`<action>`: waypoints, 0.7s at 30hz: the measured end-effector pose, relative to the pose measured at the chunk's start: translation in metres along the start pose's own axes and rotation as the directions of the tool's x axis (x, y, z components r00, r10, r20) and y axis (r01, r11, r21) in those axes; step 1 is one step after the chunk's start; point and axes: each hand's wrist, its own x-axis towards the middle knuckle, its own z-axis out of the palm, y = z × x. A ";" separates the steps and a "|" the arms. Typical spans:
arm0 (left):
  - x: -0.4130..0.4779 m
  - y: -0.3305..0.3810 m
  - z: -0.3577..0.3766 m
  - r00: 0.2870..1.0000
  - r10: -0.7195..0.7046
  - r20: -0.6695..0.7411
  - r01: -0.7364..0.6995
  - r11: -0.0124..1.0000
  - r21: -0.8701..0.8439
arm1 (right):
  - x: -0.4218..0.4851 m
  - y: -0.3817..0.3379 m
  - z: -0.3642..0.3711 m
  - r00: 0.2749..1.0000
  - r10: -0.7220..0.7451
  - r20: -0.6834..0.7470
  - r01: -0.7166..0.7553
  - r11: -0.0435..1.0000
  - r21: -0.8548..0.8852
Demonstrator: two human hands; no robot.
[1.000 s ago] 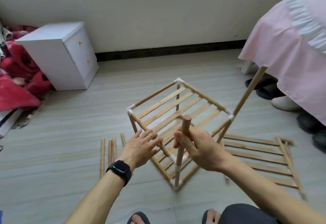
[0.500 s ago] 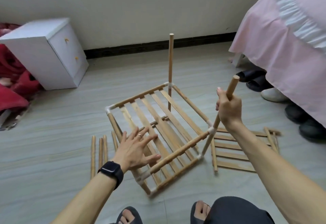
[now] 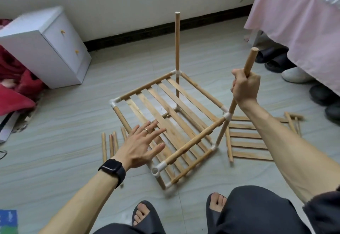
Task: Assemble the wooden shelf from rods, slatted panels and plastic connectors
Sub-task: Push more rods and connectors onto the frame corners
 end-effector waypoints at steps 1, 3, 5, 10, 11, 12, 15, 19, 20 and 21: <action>-0.002 0.000 -0.001 1.000 0.005 -0.013 -0.005 1.000 -0.006 | 0.001 -0.001 -0.003 1.000 0.016 0.014 -0.016 1.000 -0.006; -0.006 0.001 -0.001 1.000 -0.006 -0.025 0.006 1.000 0.002 | 0.000 -0.002 -0.006 0.998 0.030 0.061 -0.029 0.999 -0.014; -0.012 0.002 0.004 0.999 -0.031 -0.022 0.032 0.999 0.037 | -0.004 -0.003 -0.006 0.994 0.017 0.106 -0.017 1.000 -0.003; -0.028 -0.005 0.012 0.996 -0.085 -0.014 0.086 0.991 0.100 | -0.009 -0.001 -0.001 0.989 -0.047 0.137 0.052 0.998 -0.030; -0.031 -0.010 0.010 0.998 -0.070 -0.009 0.071 0.991 0.116 | -0.007 0.001 -0.002 0.990 -0.055 0.133 0.061 0.997 -0.044; -0.034 -0.017 0.006 0.999 -0.052 0.005 0.051 0.988 0.147 | -0.005 0.003 -0.003 0.990 -0.063 0.129 0.073 0.995 -0.074; -0.042 -0.040 -0.009 0.996 -0.010 0.089 -0.018 0.952 0.304 | 0.005 0.005 -0.002 0.987 -0.086 0.134 0.115 0.966 -0.230; -0.035 -0.042 -0.019 0.990 -0.024 0.139 -0.036 0.908 0.418 | 0.020 0.001 0.010 0.975 0.012 0.220 0.081 0.909 -0.409; -0.030 -0.036 -0.019 0.992 -0.006 0.126 -0.051 0.898 0.437 | 0.019 0.001 0.011 0.968 0.069 0.242 0.058 0.875 -0.481; -0.025 -0.030 -0.017 0.994 0.015 0.112 -0.064 0.892 0.447 | 0.013 0.002 0.011 0.959 0.122 0.257 0.044 0.830 -0.556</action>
